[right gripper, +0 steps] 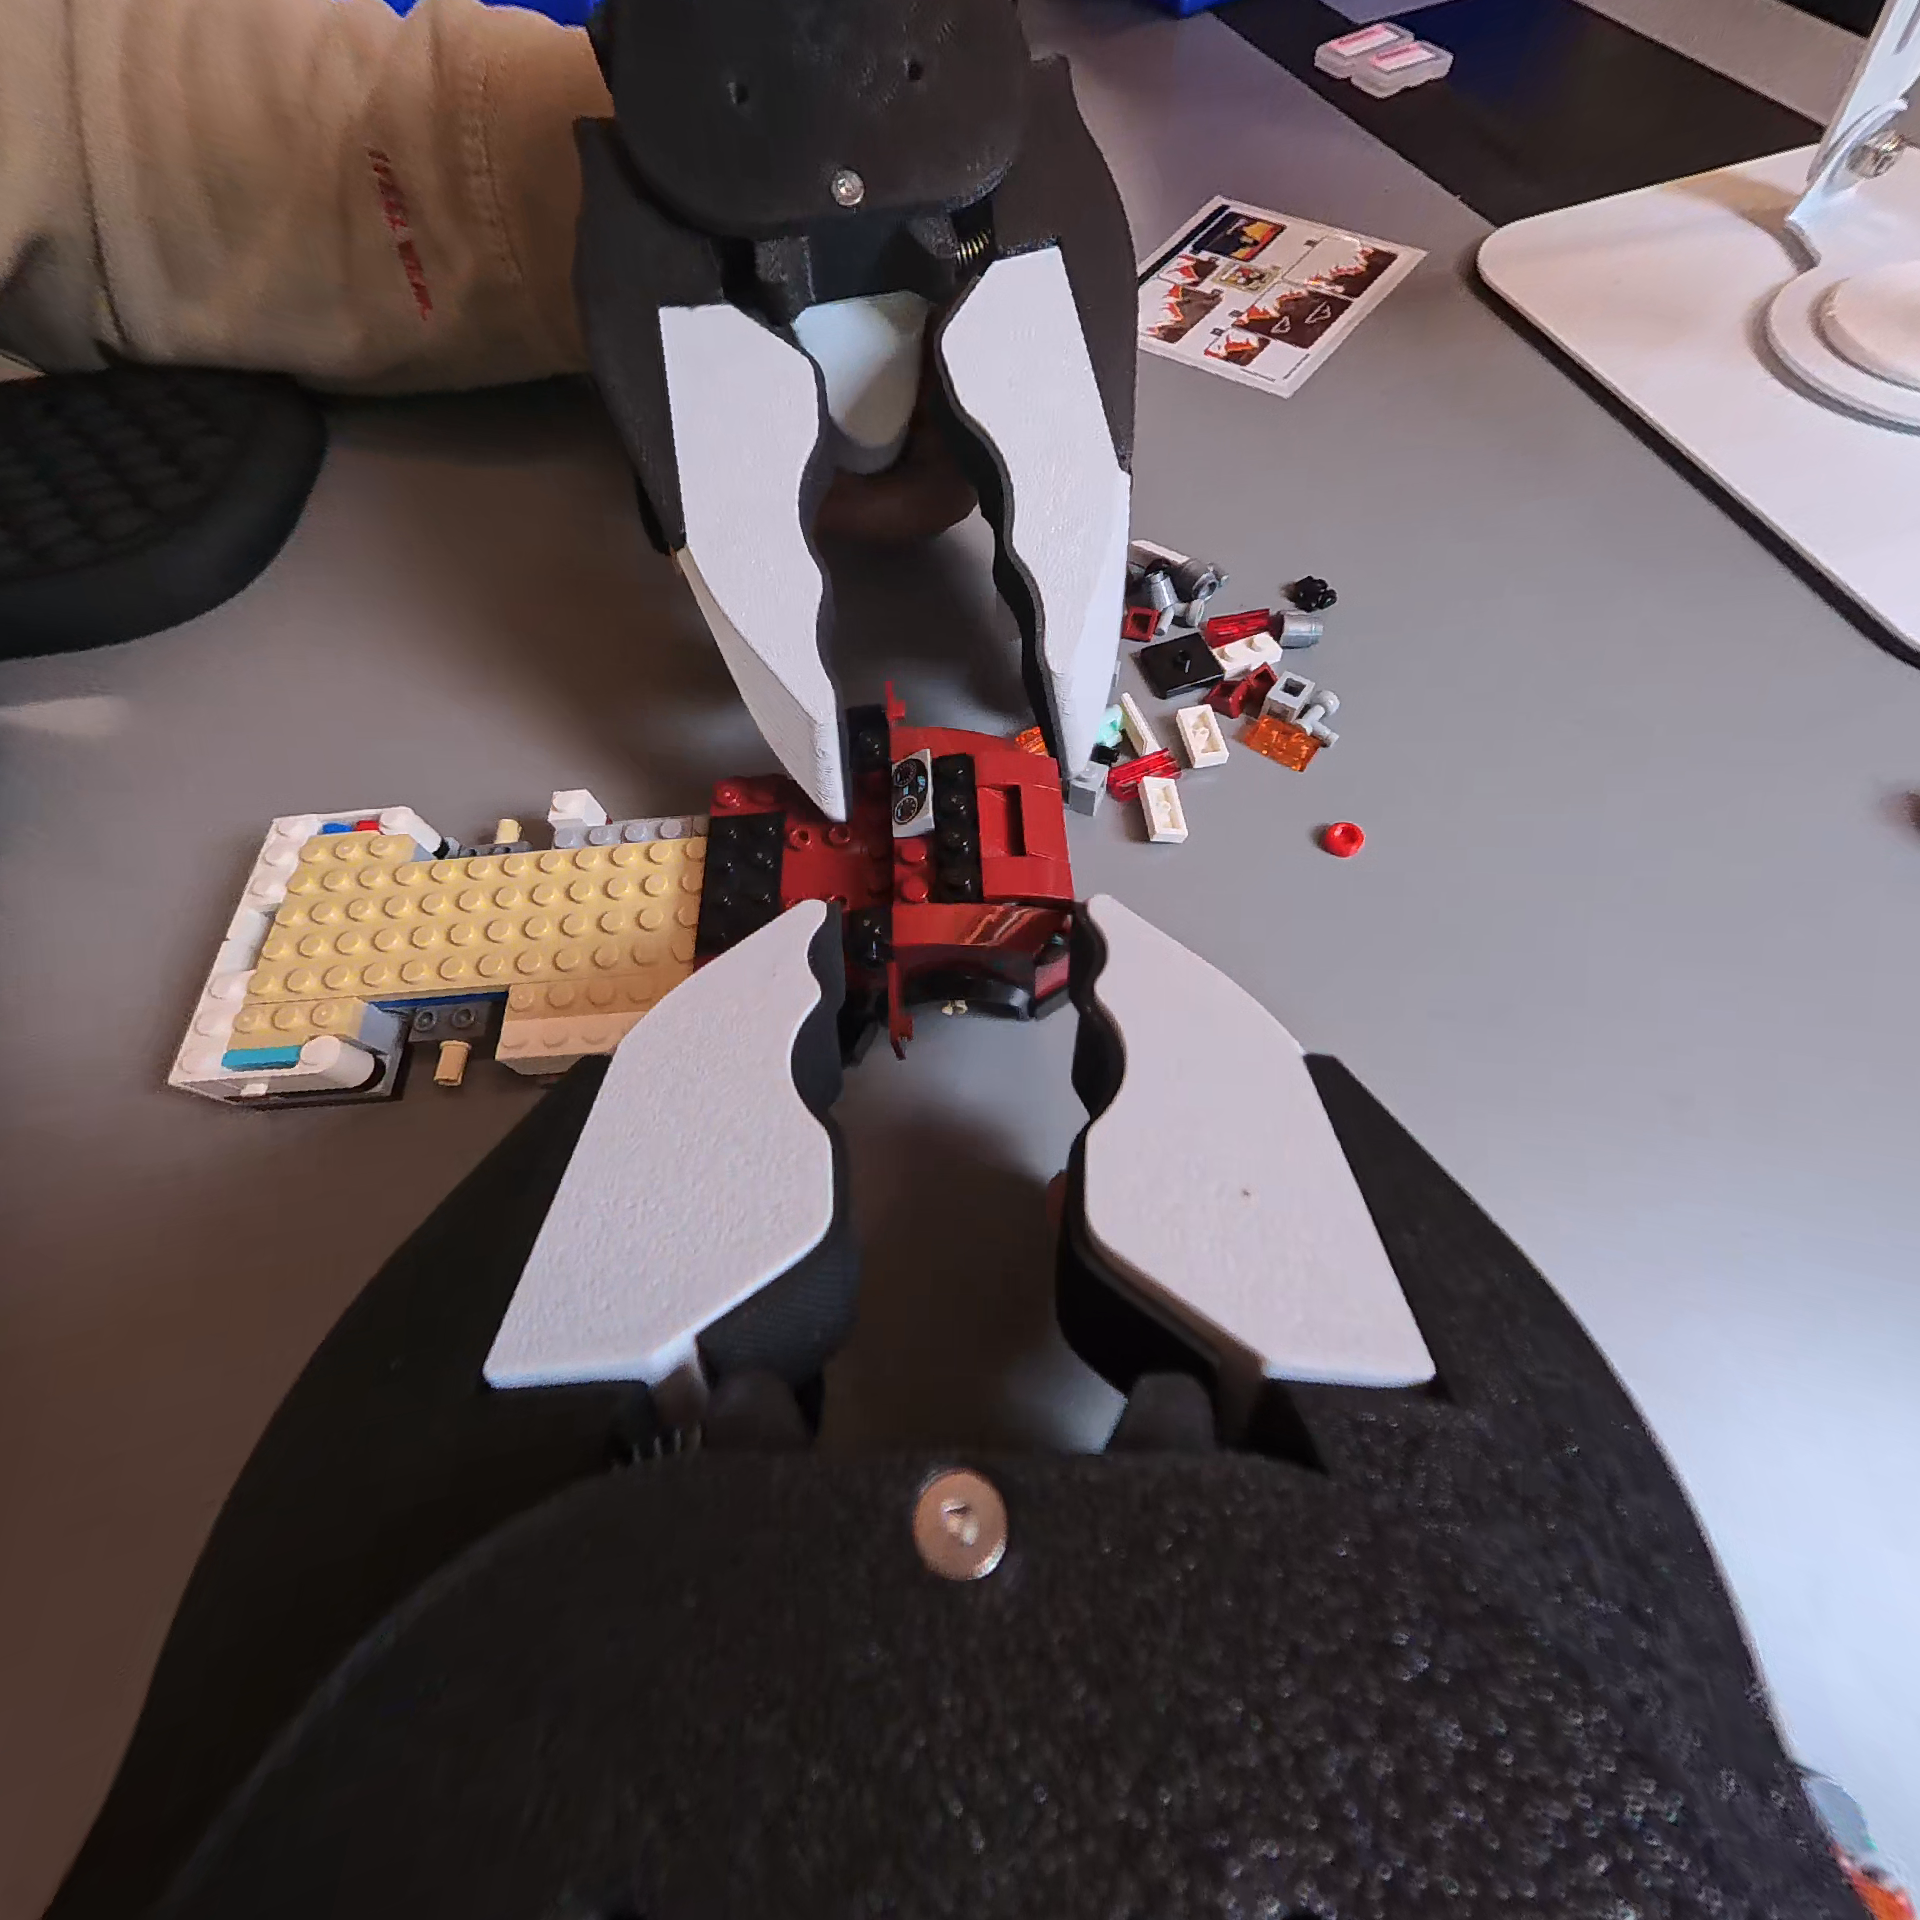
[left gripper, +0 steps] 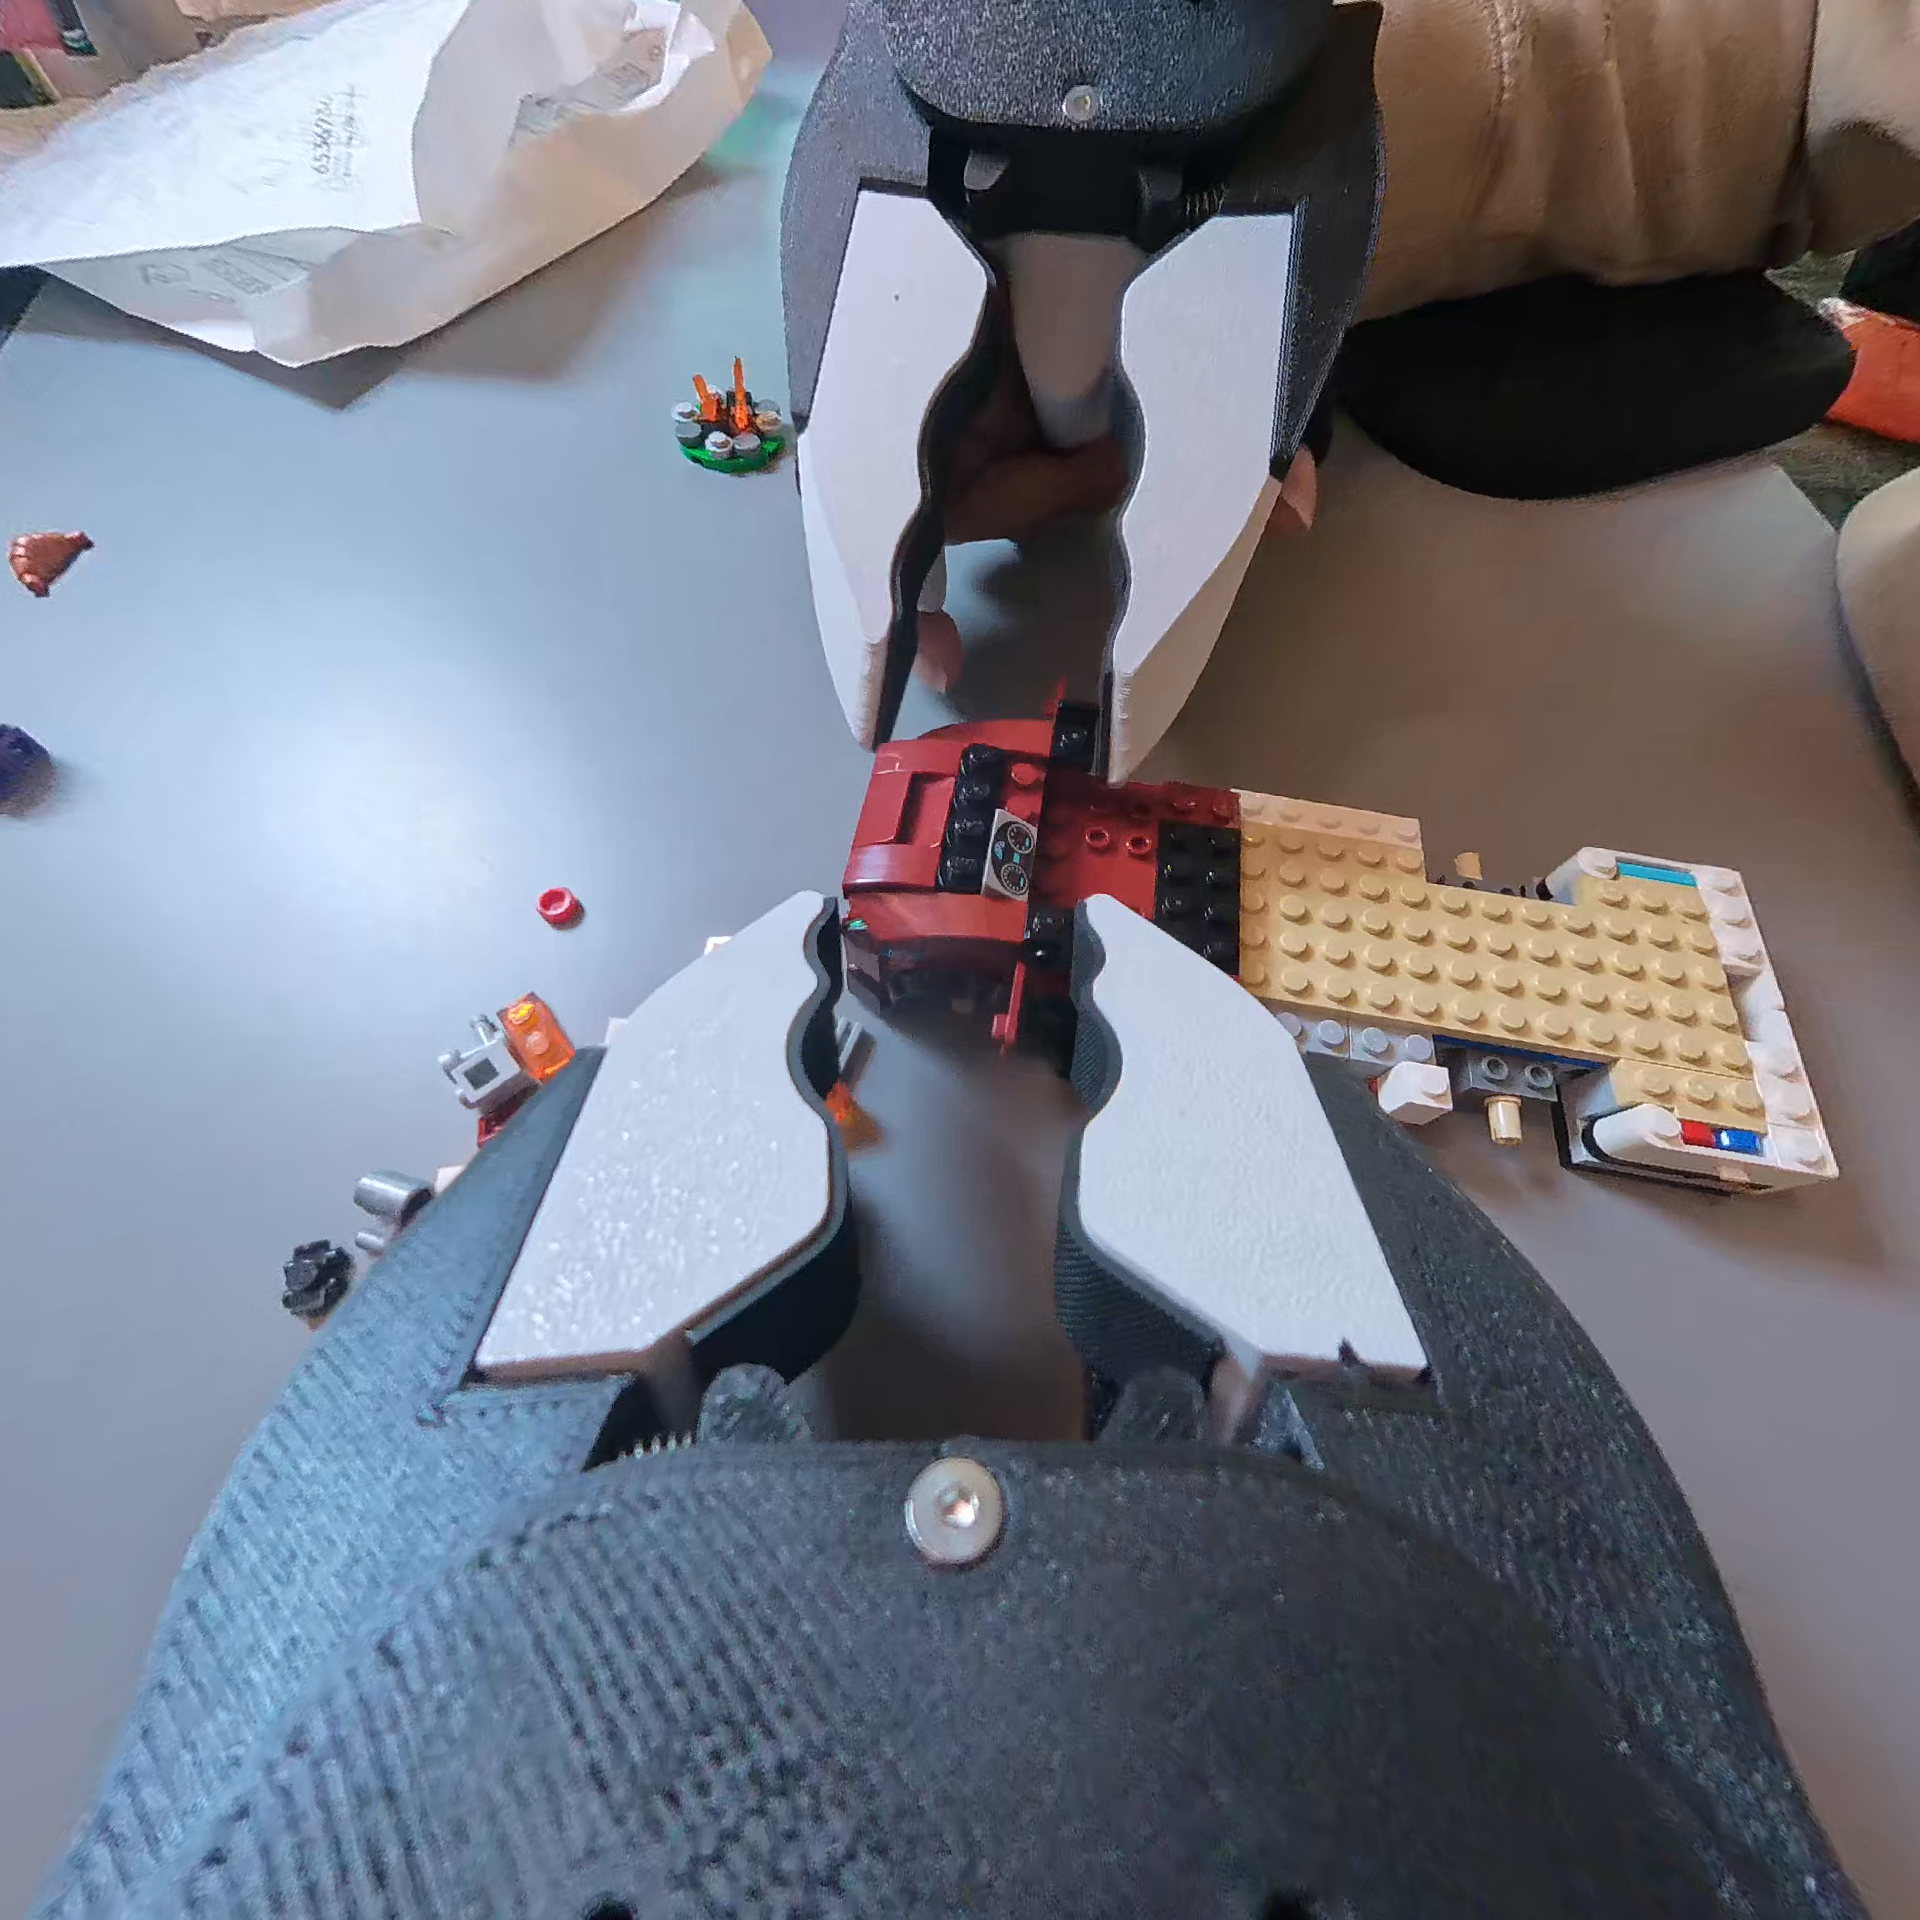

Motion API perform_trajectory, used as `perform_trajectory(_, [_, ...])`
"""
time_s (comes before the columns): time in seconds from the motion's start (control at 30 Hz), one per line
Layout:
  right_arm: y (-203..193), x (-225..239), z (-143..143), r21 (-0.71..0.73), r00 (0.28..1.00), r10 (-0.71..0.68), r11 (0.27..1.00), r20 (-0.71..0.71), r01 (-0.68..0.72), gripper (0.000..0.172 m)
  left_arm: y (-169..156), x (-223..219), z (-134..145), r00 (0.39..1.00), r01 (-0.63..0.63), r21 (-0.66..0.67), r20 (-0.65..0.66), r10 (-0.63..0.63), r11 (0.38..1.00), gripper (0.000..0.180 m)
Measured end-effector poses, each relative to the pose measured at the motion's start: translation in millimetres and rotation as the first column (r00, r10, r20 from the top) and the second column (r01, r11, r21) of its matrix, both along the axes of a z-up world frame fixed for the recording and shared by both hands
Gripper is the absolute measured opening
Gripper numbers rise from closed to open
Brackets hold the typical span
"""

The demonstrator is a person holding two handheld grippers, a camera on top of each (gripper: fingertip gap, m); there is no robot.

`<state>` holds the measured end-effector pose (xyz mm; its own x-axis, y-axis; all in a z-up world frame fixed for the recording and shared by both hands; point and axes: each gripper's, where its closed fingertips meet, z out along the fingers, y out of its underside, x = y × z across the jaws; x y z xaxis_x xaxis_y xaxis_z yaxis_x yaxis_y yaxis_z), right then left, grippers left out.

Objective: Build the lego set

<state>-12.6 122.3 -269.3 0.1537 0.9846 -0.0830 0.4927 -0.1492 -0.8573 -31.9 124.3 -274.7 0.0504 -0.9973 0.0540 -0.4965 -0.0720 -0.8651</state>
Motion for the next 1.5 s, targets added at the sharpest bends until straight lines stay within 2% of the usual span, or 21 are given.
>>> perform_trajectory(0.13, [0, 0, 1, 0.044, 1.0, -0.009, 0.999, 0.003, 0.009, 0.038, 0, 0, 1, 1.0, -0.006, 0.046, 0.003, 0.005, 0.999, 0.041])
perform_trajectory(0.53, [-1, 0, 2, 0.103, 0.999, -0.043, 0.994, 0.004, 0.043, 0.031, 1, 0, 1, 1.0, -0.025, 0.057, 0.003, 0.025, 0.998, 0.04])
perform_trajectory(0.63, [-1, 1, 2, 0.096, 0.999, -0.05, 0.994, 0.0, 0.05, 0.032, 1, 1, 1, 0.999, -0.032, 0.038, 0.005, 0.032, 0.999, 0.04])
perform_trajectory(0.8, [-2, 5, 0, 0.069, 0.999, -0.05, 0.996, 0.011, 0.049, 0.046, 3, 0, 3, 1.0, -0.016, 0.032, 0.016, 0.016, 0.999, 0.046])
perform_trajectory(1.2, [2, 4, -4, 0.052, 0.998, -0.047, 0.998, 0.035, 0.045, 0.042, 1, 6, 1, 1.0, 0.02, 0.055, 0.006, -0.02, 0.998, 0.041])
perform_trajectory(1.33, [-8, 8, 14, 0.17, 1.0, -0.01, 0.985, 0.014, 0.008, 0.036, 1, 6, 1, 1.0, 0.01, 0.051, 0.006, -0.01, 0.999, 0.041])
perform_trajectory(1.43, [-17, 8, 16, 0.303, 0.995, -0.009, 0.953, 0.099, -0.022, 0.016, 1, 6, 1, 1.0, 0.009, 0.056, 0.005, -0.009, 0.998, 0.041])
perform_trajectory(1.5, [-16, 7, 9, 0.361, 0.986, -0.046, 0.933, 0.162, -0.016, 0.012, 1, 6, 1, 1.0, 0.008, 0.057, 0.005, -0.009, 0.998, 0.041])
